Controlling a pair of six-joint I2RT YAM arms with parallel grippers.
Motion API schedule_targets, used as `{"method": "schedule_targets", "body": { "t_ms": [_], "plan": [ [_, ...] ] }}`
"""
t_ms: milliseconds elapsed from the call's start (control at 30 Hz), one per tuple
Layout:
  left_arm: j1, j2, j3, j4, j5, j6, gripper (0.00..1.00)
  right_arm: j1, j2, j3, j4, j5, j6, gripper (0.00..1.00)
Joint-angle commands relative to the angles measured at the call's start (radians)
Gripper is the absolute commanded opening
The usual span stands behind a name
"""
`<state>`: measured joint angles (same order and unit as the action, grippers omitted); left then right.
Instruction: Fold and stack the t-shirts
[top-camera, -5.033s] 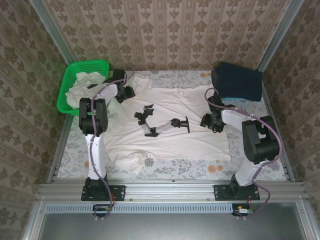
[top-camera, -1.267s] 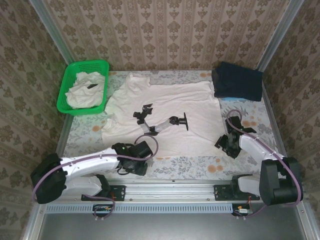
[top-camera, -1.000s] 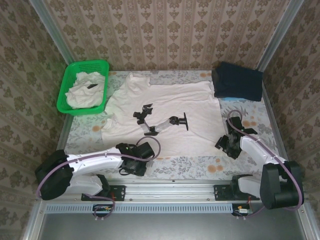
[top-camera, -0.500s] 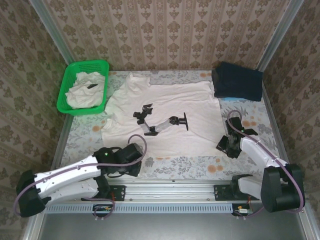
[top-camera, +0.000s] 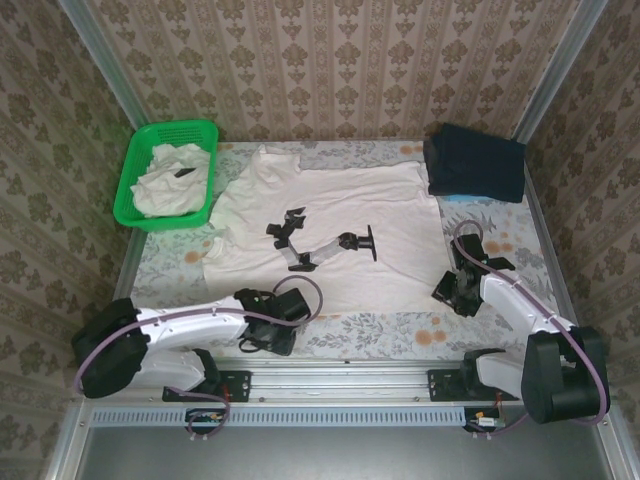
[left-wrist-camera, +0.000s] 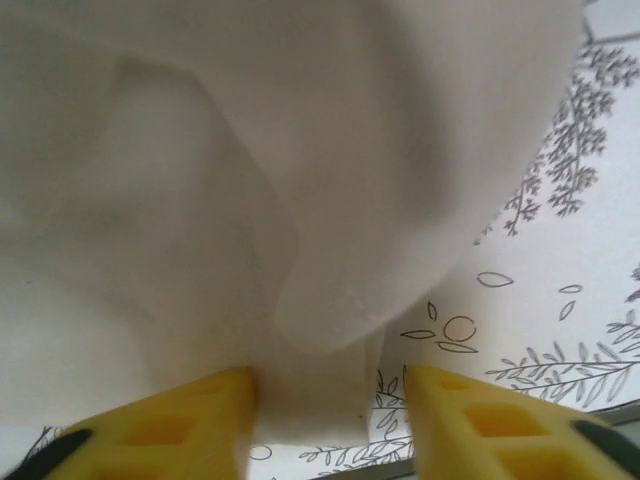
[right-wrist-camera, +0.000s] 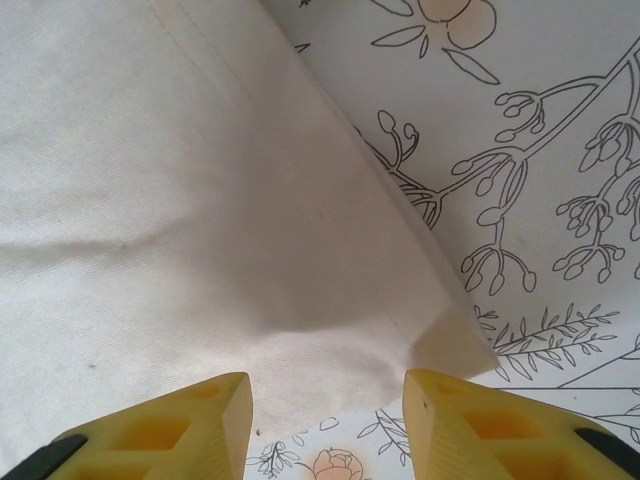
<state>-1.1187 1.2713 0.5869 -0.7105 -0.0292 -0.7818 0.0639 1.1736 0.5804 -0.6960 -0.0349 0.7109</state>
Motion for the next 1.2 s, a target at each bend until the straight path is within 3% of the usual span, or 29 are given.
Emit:
{"method": "schedule_targets", "body": {
  "t_ms": [0,200,367,667,767,833,867,1000,1167],
  "plan": [
    [-0.007,0.005,-0.018,-0.006,0.015,-0.003,0.32,0.005,0.014,-0.010,0.011,0.001,0.004,0.46],
    [-0.009,-0.067,-0.041,-0.023,0.018,-0.002,0.00,0.005,0.033,-0.021,0.051,-0.012,0.009,0.33],
    [-0.009,-0.190,-0.019,-0.150,-0.026,-0.012,0.00,0.005,0.062,-0.011,0.058,0.007,0.001,0.29],
    [-0.012,-0.399,-0.024,-0.193,-0.030,-0.069,0.00,0.004,0.053,0.008,0.040,0.047,0.000,0.12],
    [-0.012,-0.427,-0.010,-0.216,-0.035,-0.075,0.00,0.004,0.035,0.029,0.002,0.057,-0.007,0.11],
    [-0.012,-0.456,0.001,-0.242,-0.066,-0.091,0.00,0.004,0.008,0.040,-0.033,0.067,-0.005,0.21],
    [-0.012,-0.475,-0.002,-0.247,-0.080,-0.099,0.00,0.004,-0.012,0.045,-0.057,0.085,0.002,0.35],
    [-0.010,-0.538,0.001,-0.288,-0.145,-0.148,0.00,0.004,-0.077,0.034,-0.148,0.181,0.036,0.51],
    [0.004,-0.587,-0.013,-0.289,-0.194,-0.182,0.00,0.008,-0.051,-0.028,-0.076,0.114,0.072,0.53]
  ]
}}
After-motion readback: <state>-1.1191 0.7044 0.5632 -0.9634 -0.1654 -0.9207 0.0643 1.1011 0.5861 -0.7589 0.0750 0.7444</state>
